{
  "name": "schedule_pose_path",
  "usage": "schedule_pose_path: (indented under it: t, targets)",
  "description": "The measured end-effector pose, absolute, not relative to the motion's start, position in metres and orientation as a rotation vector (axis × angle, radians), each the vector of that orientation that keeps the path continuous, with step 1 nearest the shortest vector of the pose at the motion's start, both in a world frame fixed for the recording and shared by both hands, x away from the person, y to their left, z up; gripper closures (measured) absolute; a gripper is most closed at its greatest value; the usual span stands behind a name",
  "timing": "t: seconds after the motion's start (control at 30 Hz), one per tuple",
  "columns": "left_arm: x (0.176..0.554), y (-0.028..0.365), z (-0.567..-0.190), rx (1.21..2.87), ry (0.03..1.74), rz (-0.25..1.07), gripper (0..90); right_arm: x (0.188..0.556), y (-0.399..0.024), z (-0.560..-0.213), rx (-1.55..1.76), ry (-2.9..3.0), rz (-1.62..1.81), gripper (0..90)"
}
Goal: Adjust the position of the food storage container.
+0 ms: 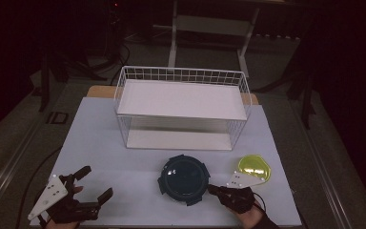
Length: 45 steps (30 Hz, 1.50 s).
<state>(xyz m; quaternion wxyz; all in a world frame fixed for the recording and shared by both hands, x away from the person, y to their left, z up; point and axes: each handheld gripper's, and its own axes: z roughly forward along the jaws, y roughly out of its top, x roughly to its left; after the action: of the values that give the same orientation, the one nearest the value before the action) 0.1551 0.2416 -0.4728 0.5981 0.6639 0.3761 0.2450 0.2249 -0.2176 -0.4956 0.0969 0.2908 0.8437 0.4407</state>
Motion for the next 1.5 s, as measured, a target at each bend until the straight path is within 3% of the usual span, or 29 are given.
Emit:
schedule_pose_path:
  t: [0.7,0.87,1.1,1.5]
  targets:
    - [0.155,0.239,-0.473,1.555,0.861,0.555,0.0,0.232,-0.167,-0.495,0.745,2.603,1.399,90.0]
    - [0.155,0.239,-0.475,1.555,0.861,0.547,0.0,0.247,-0.177,-0.487,0.863,2.486,1.362,90.0]
    - [0.156,0.236,-0.477,1.574,0.854,0.527,0.0,0.264,-0.181,-0.501,0.975,2.47,1.268,90.0]
    - [0.156,0.23,-0.478,1.595,0.839,0.506,0.0,0.266,-0.171,-0.502,0.97,2.495,1.323,90.0]
